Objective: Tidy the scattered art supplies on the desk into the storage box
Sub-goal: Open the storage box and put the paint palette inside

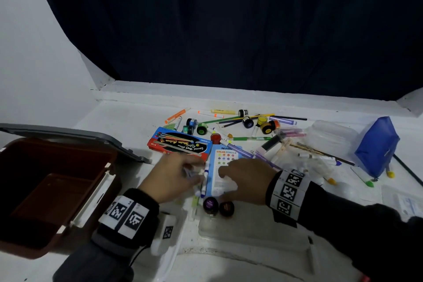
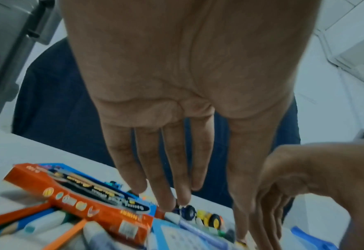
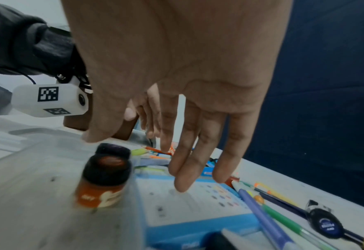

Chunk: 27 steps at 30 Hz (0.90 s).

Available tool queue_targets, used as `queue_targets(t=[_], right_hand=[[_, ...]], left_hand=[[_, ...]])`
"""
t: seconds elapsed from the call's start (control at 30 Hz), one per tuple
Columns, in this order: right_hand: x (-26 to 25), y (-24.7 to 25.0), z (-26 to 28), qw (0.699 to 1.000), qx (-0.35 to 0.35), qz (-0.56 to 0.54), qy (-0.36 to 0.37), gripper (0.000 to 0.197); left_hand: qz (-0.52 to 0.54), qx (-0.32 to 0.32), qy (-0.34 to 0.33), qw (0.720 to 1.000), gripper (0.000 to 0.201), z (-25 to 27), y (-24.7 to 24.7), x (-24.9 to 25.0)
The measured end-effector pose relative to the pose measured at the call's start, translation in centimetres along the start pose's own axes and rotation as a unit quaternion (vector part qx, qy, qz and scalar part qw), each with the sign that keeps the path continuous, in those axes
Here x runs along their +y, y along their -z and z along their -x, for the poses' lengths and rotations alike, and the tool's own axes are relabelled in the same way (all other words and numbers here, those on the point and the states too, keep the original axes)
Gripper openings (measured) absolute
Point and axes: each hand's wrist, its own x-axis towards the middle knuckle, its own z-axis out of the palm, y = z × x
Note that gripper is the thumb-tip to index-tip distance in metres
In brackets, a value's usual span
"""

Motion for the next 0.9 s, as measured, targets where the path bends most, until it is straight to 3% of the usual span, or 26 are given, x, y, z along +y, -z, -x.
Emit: queue_targets(t=[0.1,0.2,0.33,0.53,0.67,0.9], right_hand=[[1.7,1.4,-1.7,0.998,0.060,-0.001,-0.007,0.042],[3.5,2.0,-4.1,0.995,0.095,-0.017,-0.017,0.030],[5.4,1.8,-7.8,0.992,0.104,-0.071,-0.007,0.026],[7.2,0.3,-12.8,0.995,0.069,-0.060,0.029,0.040],[7.2,-0.3,-14.5,0.999,0.005,-0.029,0.020,0.055],[6.8,-0.9,-15.4,0.998,0.023,0.051,-0.005,0.037]], left_hand=[[0.044,0.122,0.005,0.992,0.031,-2.6,1.3,-0.7],[0.012,0.175,0.038,0.984,0.026,-5.9,1.6,-1.8],[-0.042,0.116,0.100,0.987,0.029,-10.6,1.4,-3.4],[-0.109,0.007,0.152,0.982,0.031,-15.6,0.9,-5.8],[-0.137,-0.041,0.182,0.973,0.034,-17.2,0.2,-7.0],[-0.164,-0.060,0.198,0.965,0.042,-18.3,-0.6,-7.6]])
